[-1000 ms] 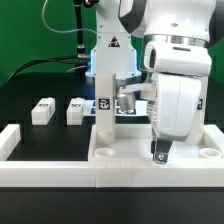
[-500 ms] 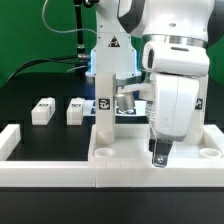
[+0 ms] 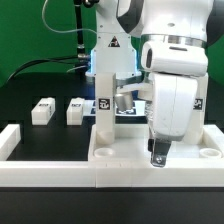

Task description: Assemble desk

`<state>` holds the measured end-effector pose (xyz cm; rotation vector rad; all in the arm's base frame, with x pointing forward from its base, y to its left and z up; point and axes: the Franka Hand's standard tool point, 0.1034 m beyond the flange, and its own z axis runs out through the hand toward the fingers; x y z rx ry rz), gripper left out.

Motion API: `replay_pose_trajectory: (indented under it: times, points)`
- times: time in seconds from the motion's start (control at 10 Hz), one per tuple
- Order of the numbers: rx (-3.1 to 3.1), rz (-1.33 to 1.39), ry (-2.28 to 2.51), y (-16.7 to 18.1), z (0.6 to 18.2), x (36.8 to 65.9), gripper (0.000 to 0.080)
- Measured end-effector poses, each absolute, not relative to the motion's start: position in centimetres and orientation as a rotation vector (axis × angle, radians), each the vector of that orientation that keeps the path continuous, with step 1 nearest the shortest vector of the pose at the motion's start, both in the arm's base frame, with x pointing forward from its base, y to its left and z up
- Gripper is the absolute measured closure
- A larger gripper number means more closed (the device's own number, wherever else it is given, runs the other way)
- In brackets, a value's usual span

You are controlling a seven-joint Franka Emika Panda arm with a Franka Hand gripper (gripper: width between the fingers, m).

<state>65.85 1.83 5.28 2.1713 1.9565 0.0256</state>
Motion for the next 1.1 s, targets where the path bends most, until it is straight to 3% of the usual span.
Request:
replay_pose_trajectory:
  times: [0.2, 0.3, 0.5, 0.9, 1.1]
  points:
    - [2.22, -0.015, 1.911, -0.1, 10.4, 66.0, 0.0151]
    - [2.233, -0.018, 1.891, -1.0, 11.4, 66.0, 0.0151]
    - [2.348, 0.003, 1.729, -2.5, 11.9, 66.4, 0.0151]
    - [2.6, 0.052, 1.334, -2.3, 11.7, 66.3, 0.0151]
    - [2.693, 0.054, 1.216, -4.9, 13.4, 65.0, 0.0151]
